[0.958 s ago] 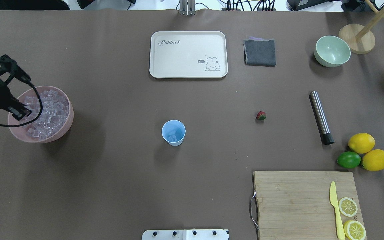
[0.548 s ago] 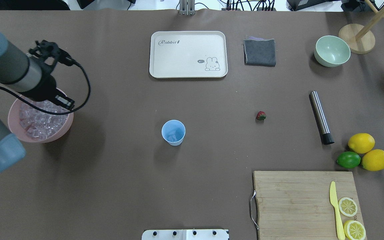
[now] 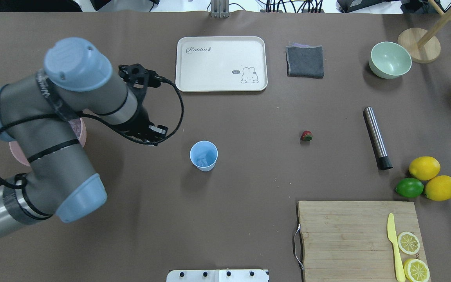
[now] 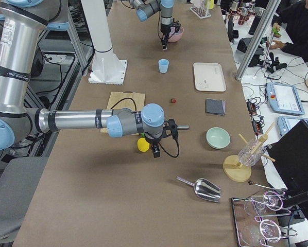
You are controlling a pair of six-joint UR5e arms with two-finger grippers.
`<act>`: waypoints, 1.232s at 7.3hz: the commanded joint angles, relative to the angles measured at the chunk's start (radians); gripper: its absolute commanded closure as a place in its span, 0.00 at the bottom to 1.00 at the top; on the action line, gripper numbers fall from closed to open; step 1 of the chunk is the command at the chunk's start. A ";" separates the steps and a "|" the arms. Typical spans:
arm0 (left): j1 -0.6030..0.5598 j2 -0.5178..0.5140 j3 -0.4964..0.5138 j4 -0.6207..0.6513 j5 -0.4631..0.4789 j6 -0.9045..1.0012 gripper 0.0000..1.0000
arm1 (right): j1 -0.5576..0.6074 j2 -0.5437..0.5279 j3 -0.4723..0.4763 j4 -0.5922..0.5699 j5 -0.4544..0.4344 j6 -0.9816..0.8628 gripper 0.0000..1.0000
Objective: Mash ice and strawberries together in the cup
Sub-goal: 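Carry the ice with the left gripper over the light-blue cup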
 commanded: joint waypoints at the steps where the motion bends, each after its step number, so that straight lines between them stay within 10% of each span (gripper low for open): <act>1: 0.043 -0.070 0.075 -0.001 0.050 -0.038 1.00 | 0.000 0.000 -0.002 -0.001 0.000 0.000 0.00; 2: 0.052 -0.081 0.088 -0.001 0.051 -0.036 1.00 | 0.000 -0.003 -0.002 -0.001 0.000 0.000 0.00; 5: 0.075 -0.104 0.105 -0.003 0.094 -0.041 0.31 | 0.000 -0.008 0.001 -0.001 0.000 -0.002 0.00; 9: 0.057 -0.065 0.035 0.015 0.094 -0.056 0.19 | 0.000 -0.011 0.001 -0.001 0.000 -0.002 0.00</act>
